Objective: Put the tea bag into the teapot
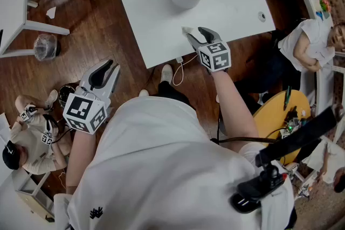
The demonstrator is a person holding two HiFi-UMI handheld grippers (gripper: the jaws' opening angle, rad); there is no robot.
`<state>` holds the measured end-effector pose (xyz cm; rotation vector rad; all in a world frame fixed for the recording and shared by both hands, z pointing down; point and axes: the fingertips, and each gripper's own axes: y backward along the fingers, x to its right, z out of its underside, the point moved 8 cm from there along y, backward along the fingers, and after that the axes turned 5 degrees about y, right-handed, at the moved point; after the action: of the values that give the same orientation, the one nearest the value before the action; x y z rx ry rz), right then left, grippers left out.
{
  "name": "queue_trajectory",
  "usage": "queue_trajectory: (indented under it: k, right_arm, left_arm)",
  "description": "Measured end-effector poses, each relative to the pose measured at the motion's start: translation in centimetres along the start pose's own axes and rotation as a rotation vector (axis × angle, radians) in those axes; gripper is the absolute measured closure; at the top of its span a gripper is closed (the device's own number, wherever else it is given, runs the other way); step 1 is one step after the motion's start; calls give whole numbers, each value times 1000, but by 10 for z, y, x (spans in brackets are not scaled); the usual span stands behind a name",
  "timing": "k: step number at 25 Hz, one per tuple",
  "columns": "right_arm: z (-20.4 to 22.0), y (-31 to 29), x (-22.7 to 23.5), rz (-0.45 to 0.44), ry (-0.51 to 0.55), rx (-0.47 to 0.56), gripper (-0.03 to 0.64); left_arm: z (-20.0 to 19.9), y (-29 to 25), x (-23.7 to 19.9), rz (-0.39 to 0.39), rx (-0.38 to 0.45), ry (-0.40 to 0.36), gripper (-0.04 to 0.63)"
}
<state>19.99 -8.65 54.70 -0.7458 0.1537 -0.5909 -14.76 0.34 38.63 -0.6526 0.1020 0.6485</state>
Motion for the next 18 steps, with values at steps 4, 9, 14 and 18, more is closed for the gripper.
queue_trajectory:
  k: [4, 9, 14, 18]
  right_arm:
    - [2, -32, 17, -5, 17, -32, 416]
    - [18, -66, 27, -19, 32, -104, 416]
    - [30, -81, 28, -20, 39, -134, 460]
    - [36, -83, 28, -12, 27, -137, 552]
  left_arm:
    - [-4, -14, -7, -17, -8, 11, 534]
    - [-6, -20, -6, -40, -21, 37, 534]
    - [-9, -27, -7, -48, -29, 41, 534]
    - [-11, -29, -7, -56, -31, 43, 534]
